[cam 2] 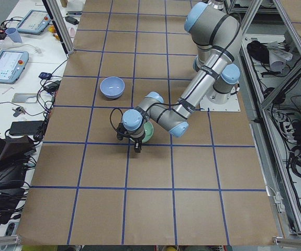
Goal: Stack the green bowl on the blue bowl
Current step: 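Close the left gripper on the green bowl's rim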
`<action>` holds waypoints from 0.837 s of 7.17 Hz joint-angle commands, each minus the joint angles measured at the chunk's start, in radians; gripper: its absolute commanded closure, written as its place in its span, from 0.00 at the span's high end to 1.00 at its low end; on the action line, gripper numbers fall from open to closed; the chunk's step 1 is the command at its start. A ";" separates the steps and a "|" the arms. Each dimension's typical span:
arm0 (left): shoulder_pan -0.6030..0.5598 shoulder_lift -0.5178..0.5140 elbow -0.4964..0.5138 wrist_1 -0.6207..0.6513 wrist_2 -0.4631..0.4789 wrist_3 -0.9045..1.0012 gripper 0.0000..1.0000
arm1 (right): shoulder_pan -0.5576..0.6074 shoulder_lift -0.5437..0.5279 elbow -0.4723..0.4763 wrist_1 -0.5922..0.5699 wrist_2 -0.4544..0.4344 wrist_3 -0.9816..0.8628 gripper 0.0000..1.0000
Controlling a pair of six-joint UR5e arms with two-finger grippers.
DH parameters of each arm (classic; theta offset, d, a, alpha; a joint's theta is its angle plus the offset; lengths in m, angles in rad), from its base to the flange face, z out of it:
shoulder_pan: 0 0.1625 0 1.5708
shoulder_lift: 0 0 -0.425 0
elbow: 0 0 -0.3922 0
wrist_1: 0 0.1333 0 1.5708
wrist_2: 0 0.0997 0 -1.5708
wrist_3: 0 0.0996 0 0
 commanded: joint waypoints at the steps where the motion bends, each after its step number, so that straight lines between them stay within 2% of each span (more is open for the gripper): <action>1: 0.001 -0.010 -0.005 0.001 0.001 -0.003 1.00 | 0.000 0.000 0.000 0.001 0.000 0.000 1.00; 6: 0.011 -0.023 -0.005 0.009 -0.001 0.001 1.00 | 0.000 0.000 0.000 0.001 0.000 0.000 1.00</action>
